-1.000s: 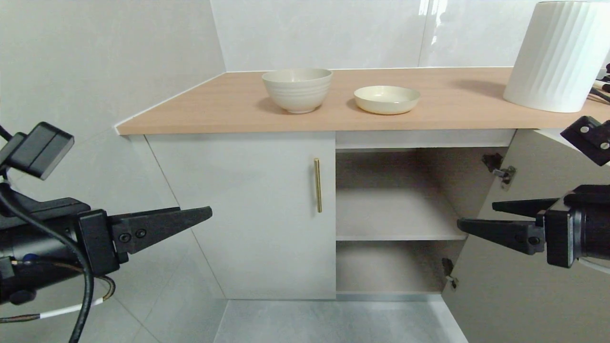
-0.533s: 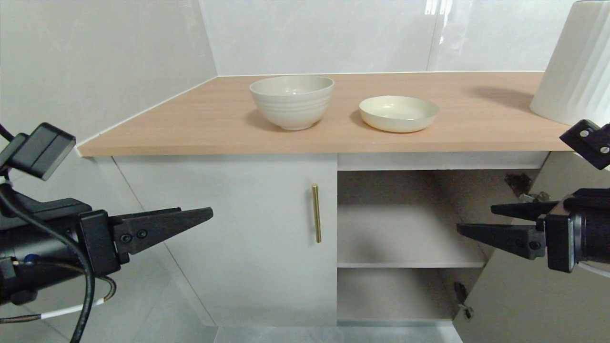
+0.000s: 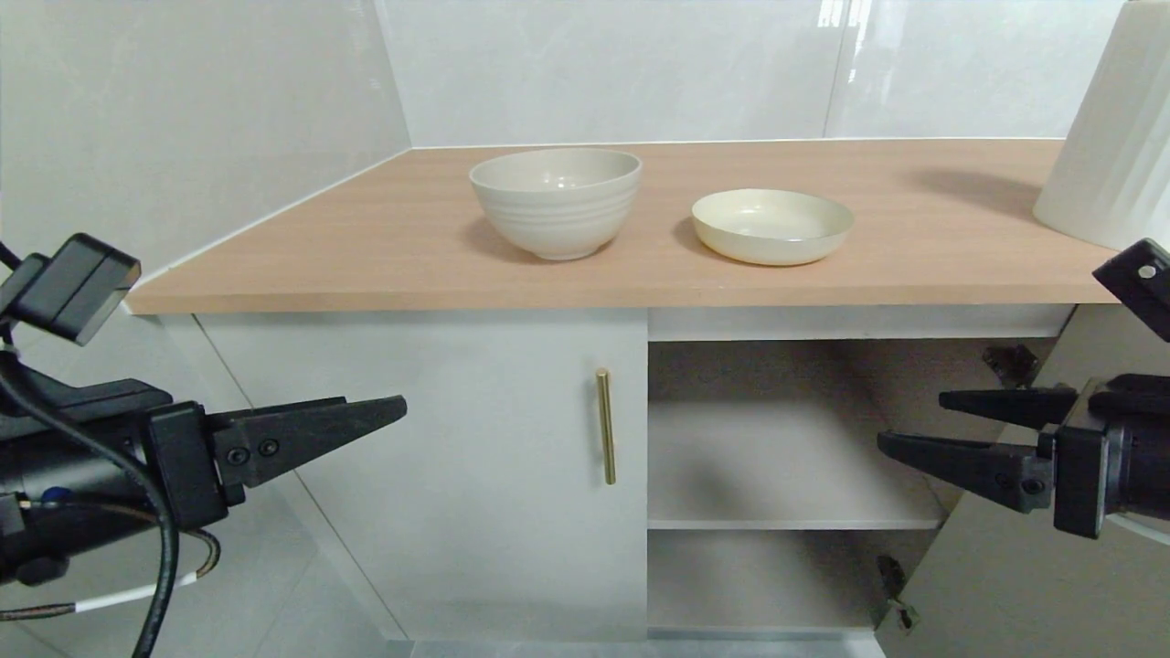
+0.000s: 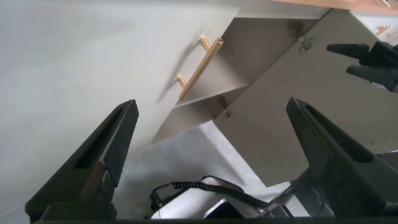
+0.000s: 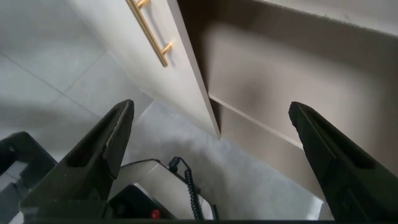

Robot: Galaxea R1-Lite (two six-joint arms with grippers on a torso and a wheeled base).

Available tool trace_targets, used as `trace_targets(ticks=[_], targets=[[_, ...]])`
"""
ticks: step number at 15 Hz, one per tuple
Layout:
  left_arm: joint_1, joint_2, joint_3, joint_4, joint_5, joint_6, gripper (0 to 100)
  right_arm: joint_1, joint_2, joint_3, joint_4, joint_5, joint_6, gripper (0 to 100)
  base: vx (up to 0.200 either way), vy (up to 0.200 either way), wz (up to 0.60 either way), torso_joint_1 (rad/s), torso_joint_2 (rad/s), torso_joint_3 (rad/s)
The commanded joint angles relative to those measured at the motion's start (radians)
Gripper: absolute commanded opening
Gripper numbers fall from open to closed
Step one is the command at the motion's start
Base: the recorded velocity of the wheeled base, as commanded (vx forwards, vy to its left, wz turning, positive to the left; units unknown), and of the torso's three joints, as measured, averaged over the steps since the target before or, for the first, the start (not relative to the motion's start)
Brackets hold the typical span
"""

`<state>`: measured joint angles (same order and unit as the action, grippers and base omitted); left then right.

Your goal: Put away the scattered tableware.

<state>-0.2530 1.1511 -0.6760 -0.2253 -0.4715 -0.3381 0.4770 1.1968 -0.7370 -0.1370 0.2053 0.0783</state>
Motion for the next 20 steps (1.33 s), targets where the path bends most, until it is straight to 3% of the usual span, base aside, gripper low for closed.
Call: trace_targets(ticks=[1, 8, 20], targets=[[0.000, -0.002, -0.001, 0.000, -0.001, -0.001, 100, 0.000, -0.005, 0.008, -0.001, 0.000, -0.002, 100, 0.000, 0.000, 0.00, 0.000, 0.00, 0.000], [0.000, 0.002, -0.004, 0.000, -0.003, -0.001, 100, 0.000, 0.001, 0.008, -0.001, 0.000, -0.005, 100, 0.000, 0.000, 0.00, 0.002, -0.01, -0.004], [0.000, 0.006, -0.008, 0.003, -0.004, -0.001, 100, 0.000, 0.015, 0.010, -0.004, -0.001, -0.006, 100, 0.000, 0.000, 0.00, 0.123, -0.42, -0.295]])
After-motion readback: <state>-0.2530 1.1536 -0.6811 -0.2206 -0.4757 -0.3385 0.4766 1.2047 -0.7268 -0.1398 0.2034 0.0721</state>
